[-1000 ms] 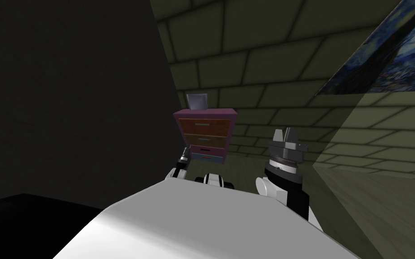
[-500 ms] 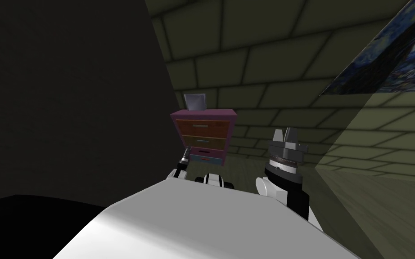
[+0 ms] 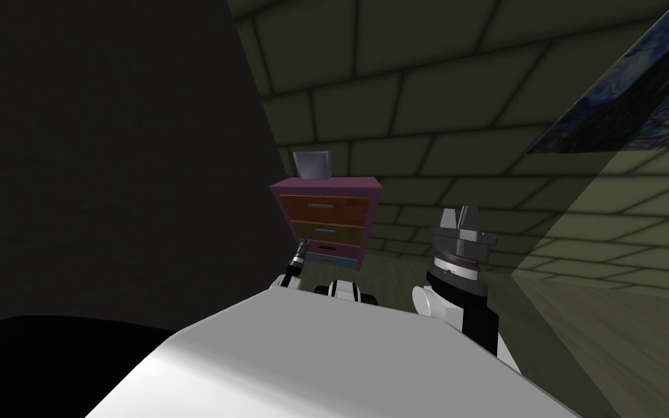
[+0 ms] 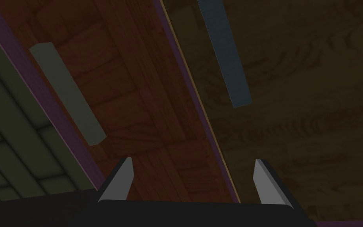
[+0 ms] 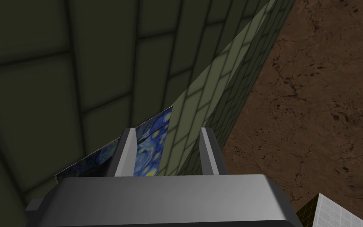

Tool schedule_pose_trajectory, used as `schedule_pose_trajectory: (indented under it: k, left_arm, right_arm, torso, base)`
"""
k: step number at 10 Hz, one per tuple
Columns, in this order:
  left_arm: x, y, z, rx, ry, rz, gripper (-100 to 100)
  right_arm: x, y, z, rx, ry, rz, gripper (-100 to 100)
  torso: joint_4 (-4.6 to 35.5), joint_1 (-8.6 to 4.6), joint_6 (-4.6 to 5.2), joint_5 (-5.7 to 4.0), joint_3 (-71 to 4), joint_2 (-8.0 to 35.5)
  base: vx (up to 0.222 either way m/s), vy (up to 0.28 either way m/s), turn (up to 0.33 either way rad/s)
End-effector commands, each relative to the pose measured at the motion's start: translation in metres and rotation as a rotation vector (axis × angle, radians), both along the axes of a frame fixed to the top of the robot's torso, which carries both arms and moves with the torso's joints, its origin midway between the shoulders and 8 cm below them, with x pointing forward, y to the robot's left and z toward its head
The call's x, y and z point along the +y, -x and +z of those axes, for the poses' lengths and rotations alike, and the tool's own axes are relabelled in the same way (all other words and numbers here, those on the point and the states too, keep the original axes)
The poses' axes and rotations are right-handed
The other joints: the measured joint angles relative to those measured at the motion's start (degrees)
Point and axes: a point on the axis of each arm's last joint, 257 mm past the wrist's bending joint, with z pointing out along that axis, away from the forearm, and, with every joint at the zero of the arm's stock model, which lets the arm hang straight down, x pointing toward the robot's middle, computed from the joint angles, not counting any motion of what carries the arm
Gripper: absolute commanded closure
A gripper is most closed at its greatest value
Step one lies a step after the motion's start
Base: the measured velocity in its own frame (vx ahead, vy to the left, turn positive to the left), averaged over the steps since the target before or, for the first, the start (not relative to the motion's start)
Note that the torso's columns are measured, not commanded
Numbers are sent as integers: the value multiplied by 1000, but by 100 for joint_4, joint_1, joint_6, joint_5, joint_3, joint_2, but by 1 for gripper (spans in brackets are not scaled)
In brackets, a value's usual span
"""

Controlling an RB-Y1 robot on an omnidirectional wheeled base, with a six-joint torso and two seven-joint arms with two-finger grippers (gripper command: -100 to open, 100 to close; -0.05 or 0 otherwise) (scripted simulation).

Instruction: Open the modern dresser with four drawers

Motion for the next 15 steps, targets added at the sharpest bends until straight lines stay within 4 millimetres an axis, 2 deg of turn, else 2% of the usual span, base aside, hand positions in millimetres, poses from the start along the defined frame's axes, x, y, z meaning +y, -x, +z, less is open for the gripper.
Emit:
schedule_pose_trajectory:
  k: [1, 8, 12, 13, 14, 15]
  left_arm:
    - [1, 2, -16, 30, 0, -3, -100]
    - [15, 7, -49, 101, -21, -7, -100]
    - [26, 11, -59, 128, -38, -3, -100]
    - [23, 9, -58, 124, -34, -4, -100]
    - [32, 10, -55, 123, -36, -5, -100]
    - [32, 10, -55, 123, -36, -5, -100]
  right_arm:
    - [0, 0, 0, 0, 0, 0, 0]
    - [0, 0, 0, 0, 0, 0, 0]
    - [0, 0, 0, 0, 0, 0, 0]
    - [0, 0, 0, 0, 0, 0, 0]
    - [0, 0, 0, 0, 0, 0, 0]
    - [0, 0, 0, 0, 0, 0, 0]
  torso:
    - [-2, -4, 0, -1, -4, -7]
    - [-1, 1, 0, 0, -2, -4]
    - [2, 6, 0, 1, 4, 6]
    - [0, 2, 0, 0, 0, -1]
    - [1, 6, 0, 1, 4, 8]
    - [1, 1, 0, 0, 1, 1]
  base:
    - [86, -42, 4]
    - [83, -29, 6]
    - [59, -21, 3]
    - [31, -12, 2]
    - [48, -31, 9]
    - [59, -39, 10]
